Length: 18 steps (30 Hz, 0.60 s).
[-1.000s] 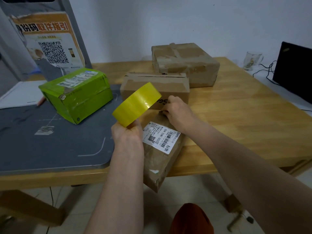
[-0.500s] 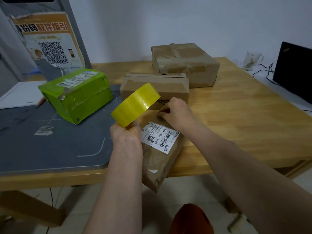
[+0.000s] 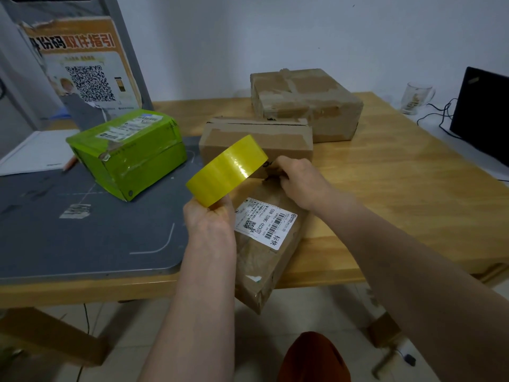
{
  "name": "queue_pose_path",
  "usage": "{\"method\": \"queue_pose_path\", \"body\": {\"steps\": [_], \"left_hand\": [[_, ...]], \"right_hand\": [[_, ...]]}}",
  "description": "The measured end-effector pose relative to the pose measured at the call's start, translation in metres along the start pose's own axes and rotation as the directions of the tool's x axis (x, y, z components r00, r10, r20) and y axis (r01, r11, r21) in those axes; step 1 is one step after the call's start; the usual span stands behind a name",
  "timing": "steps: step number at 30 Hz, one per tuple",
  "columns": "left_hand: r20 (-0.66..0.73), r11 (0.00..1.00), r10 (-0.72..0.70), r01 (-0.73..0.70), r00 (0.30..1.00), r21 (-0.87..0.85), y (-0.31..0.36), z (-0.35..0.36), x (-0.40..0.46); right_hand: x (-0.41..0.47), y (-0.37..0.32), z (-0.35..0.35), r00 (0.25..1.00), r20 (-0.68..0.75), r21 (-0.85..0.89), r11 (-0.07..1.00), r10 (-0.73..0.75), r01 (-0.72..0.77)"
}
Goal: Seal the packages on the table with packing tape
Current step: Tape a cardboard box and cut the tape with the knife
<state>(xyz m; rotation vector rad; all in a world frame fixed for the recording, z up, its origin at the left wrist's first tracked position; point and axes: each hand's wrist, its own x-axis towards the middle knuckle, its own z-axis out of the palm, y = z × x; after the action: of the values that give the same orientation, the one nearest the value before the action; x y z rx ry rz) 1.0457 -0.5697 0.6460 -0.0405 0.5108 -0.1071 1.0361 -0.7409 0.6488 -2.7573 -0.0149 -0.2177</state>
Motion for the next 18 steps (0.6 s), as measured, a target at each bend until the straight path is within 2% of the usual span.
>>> {"method": "queue_pose_path", "body": {"steps": [7,15,18], "left_hand": [[-0.003,0.999,0.032,-0.032,0.999,0.025,-0.0019,-0.0013,0.0001],[0.034,1.000,-0.001,0.000,0.999,0.022,-0.0006,0.0017,-0.0012],[0.019,0.999,-0.004,0.004,1.000,0.035,-0.0011,-0.0004,-0.0005]], "right_hand": [[-0.0015,-0.0006,0.0069,0.994,-0.064,0.212,0.974,0.090,-0.075],[0.0046,-0.0067,0.0107,0.988,-0.087,0.090,0.989,0.129,-0.121],[0.0037,-0.0042,0.0086,0.990,-0.077,0.160,0.982,0.119,-0.105]]}}
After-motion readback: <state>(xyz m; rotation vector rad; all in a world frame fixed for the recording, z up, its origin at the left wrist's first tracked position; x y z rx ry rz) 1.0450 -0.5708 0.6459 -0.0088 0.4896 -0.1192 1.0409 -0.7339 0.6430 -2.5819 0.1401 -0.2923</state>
